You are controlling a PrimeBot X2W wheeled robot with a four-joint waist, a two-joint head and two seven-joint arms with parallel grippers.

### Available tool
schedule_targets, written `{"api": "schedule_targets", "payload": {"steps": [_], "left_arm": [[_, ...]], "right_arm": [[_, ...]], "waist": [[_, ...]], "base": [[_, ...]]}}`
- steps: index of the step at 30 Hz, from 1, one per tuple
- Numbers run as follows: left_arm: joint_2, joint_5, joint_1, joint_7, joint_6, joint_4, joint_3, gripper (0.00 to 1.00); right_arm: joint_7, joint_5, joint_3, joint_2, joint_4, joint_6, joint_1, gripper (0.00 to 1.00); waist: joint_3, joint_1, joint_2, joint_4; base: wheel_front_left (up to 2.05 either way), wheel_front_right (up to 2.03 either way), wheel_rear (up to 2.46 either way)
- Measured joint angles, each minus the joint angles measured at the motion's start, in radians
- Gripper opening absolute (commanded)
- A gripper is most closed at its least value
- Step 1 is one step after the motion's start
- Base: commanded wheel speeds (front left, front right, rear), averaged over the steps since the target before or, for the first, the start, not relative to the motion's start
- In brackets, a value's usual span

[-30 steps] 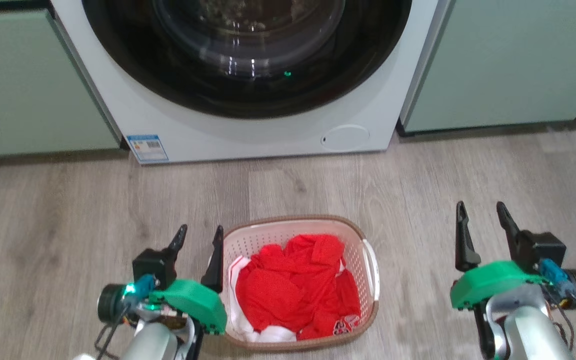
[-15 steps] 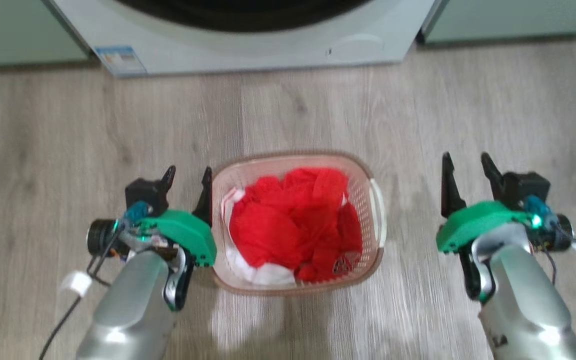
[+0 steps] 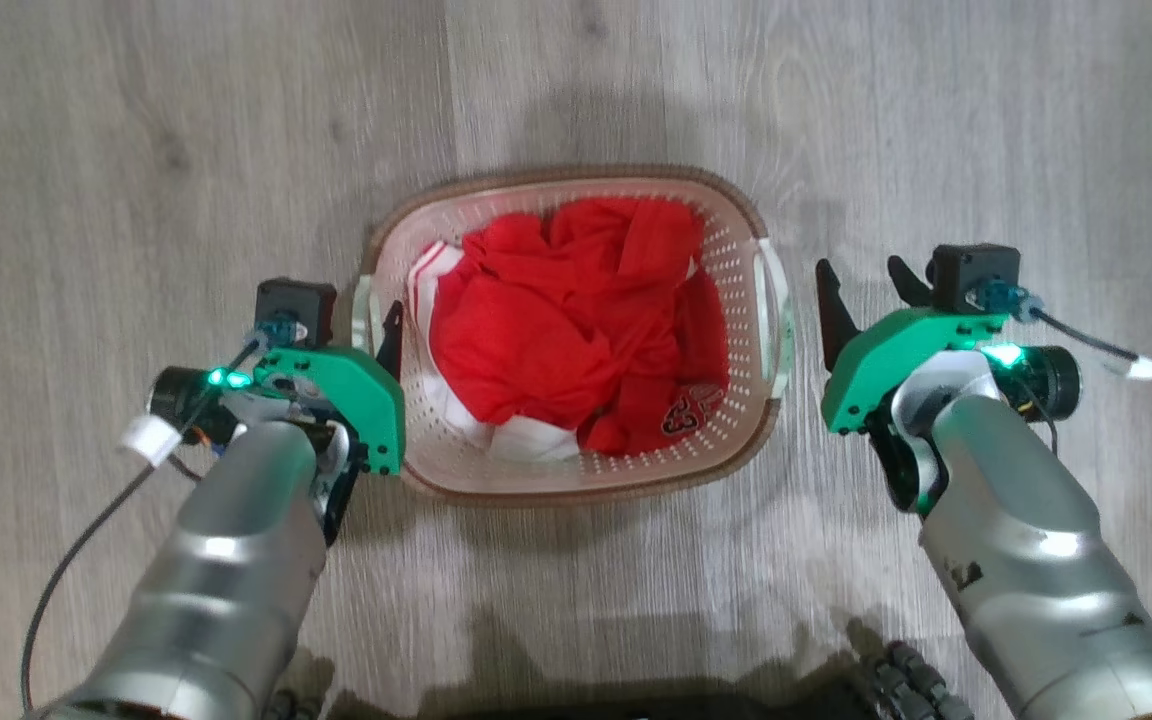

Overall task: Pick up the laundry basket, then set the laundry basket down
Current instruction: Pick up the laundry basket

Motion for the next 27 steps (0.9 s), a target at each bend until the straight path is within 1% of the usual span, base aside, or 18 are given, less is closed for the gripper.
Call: {"api": "schedule_targets", "payload": {"steps": [5, 8, 10, 14, 22, 27], "left_arm": [[-0.001, -0.013, -0.067, 0.031, 0.0, 0.081, -0.029, 1.0], [-0.002, -0.02, -0.091, 0.045, 0.0, 0.1, -0.042, 1.0], [-0.002, -0.029, -0.109, 0.06, -0.007, 0.11, -0.057, 1.0], [-0.002, -0.05, -0.128, 0.114, -0.006, 0.13, -0.079, 1.0], [-0.002, -0.128, -0.157, 0.203, -0.02, 0.138, -0.114, 1.0], [-0.003, -0.148, -0.181, 0.212, -0.02, 0.142, -0.139, 1.0]], "right_arm": [[0.049, 0.119, 0.061, -0.007, 0.062, 0.0, -0.052, 1.0], [0.059, 0.13, 0.085, -0.007, 0.091, 0.0, -0.073, 1.0], [0.068, 0.158, 0.105, -0.007, 0.11, 0.0, -0.093, 1.0], [0.076, 0.205, 0.148, -0.007, 0.141, 0.0, -0.132, 1.0], [0.076, 0.248, 0.209, -0.008, 0.212, 0.0, -0.198, 1.0], [0.099, 0.316, 0.247, -0.008, 0.228, 0.0, -0.226, 1.0]], "waist": [[0.062, -0.0001, 0.0, 0.006], [0.083, -0.0001, 0.0, 0.009], [0.102, -0.0001, 0.0, 0.012], [0.131, -0.0002, 0.0, 0.016], [0.182, -0.0002, 0.0, 0.013], [0.211, -0.0001, 0.0, 0.013]], "base": [[0.0, 0.0, 0.0], [0.0, 0.0, 0.0], [0.0, 0.0, 0.0], [0.0, 0.0, 0.0], [0.0, 0.0, 0.0], [0.0, 0.0, 0.0]]}}
